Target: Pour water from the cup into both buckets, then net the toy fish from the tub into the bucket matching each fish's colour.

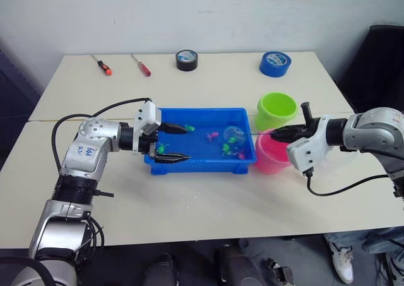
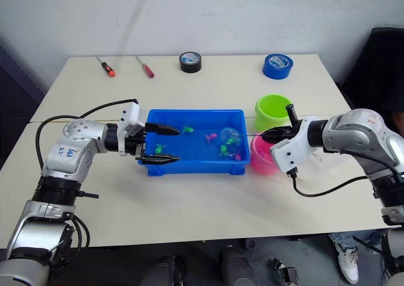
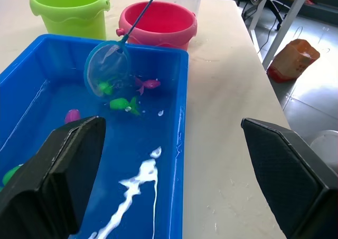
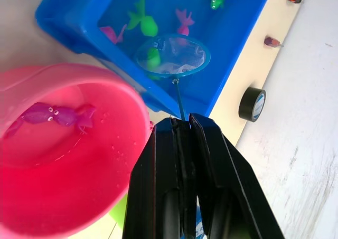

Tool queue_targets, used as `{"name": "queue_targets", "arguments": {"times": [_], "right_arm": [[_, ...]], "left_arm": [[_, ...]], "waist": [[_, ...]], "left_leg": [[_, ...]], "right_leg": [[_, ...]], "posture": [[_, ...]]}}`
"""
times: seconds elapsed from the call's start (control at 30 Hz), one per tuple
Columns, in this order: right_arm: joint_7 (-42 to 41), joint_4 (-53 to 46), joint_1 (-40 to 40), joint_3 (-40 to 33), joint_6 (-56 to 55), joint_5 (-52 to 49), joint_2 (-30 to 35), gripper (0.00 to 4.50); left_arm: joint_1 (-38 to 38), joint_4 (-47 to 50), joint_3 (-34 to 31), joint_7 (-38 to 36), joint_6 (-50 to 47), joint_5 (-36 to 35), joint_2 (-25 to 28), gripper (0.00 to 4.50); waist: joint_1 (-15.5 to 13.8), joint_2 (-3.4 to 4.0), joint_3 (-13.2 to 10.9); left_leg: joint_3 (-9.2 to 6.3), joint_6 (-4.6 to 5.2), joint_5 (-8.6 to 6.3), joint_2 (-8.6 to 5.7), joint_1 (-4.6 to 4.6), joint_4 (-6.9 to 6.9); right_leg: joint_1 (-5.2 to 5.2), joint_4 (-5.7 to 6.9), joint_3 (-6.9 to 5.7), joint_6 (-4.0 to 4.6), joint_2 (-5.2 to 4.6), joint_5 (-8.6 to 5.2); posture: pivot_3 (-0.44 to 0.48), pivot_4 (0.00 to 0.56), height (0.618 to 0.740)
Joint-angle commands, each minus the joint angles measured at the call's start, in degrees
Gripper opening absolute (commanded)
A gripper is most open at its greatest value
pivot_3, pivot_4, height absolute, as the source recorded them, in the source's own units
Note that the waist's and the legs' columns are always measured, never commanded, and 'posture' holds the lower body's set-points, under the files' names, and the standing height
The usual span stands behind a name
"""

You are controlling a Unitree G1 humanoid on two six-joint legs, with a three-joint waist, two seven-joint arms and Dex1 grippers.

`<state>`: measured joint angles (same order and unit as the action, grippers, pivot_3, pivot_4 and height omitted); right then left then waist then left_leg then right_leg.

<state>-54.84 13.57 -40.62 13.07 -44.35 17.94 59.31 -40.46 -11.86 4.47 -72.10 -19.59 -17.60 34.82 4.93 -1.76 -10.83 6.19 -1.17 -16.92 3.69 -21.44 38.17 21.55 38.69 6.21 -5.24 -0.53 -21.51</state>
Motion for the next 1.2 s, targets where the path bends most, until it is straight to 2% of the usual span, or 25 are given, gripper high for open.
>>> {"name": "queue_targets", "arguments": {"times": [0.03,0.3,0.67,0.97,1.2], "right_arm": [[-0.75,-2.47,-0.14,-1.13,-0.80,-2.06,1.61,0.00],[0.09,-6.28,0.23,-2.54,5.26,-3.81,-0.25,0.00],[-5.12,-6.31,0.06,-1.15,1.72,-6.17,4.92,0.00],[-5.46,-10.89,2.90,-0.28,5.01,-6.05,1.34,0.00],[-3.87,-8.50,-0.98,-1.66,5.17,-3.55,-0.32,0.00]], "left_arm": [[-1.69,0.97,-0.88,-0.04,0.39,-0.97,0.10,4.48],[-1.57,1.61,-0.75,-0.03,-0.05,-1.16,0.03,4.48],[-0.35,3.65,-0.12,-0.27,-0.58,-1.33,-0.25,4.48],[-0.22,3.95,-0.13,-0.15,-0.53,-1.31,-0.49,4.48],[0.09,4.16,-0.19,-0.35,-0.57,-1.36,-0.25,4.48]], "waist": [[0.00,0.00,0.00],[-0.01,0.00,0.00],[-0.08,0.01,0.00],[-0.04,0.01,0.00],[-0.04,0.01,-0.01]], "left_leg": [[0.00,0.00,0.00,0.00,0.00,0.00],[0.00,0.00,0.00,0.00,0.02,0.01],[0.00,0.00,0.00,0.00,0.02,0.02],[0.00,-0.01,0.00,0.01,0.04,0.02],[0.00,-0.01,0.01,0.01,0.04,0.02]], "right_leg": [[0.00,0.01,-0.01,0.00,0.00,0.00],[0.00,0.05,0.00,0.00,0.00,0.00],[-0.02,0.02,0.00,0.00,-0.01,0.00],[-0.02,0.06,0.01,0.00,0.00,0.00],[-0.02,0.07,0.00,0.00,0.00,0.00]], "posture": [[0.000,0.150,0.740],[0.000,0.150,0.740],[0.000,0.150,0.740],[0.000,0.150,0.740],[0.000,0.150,0.740]]}}
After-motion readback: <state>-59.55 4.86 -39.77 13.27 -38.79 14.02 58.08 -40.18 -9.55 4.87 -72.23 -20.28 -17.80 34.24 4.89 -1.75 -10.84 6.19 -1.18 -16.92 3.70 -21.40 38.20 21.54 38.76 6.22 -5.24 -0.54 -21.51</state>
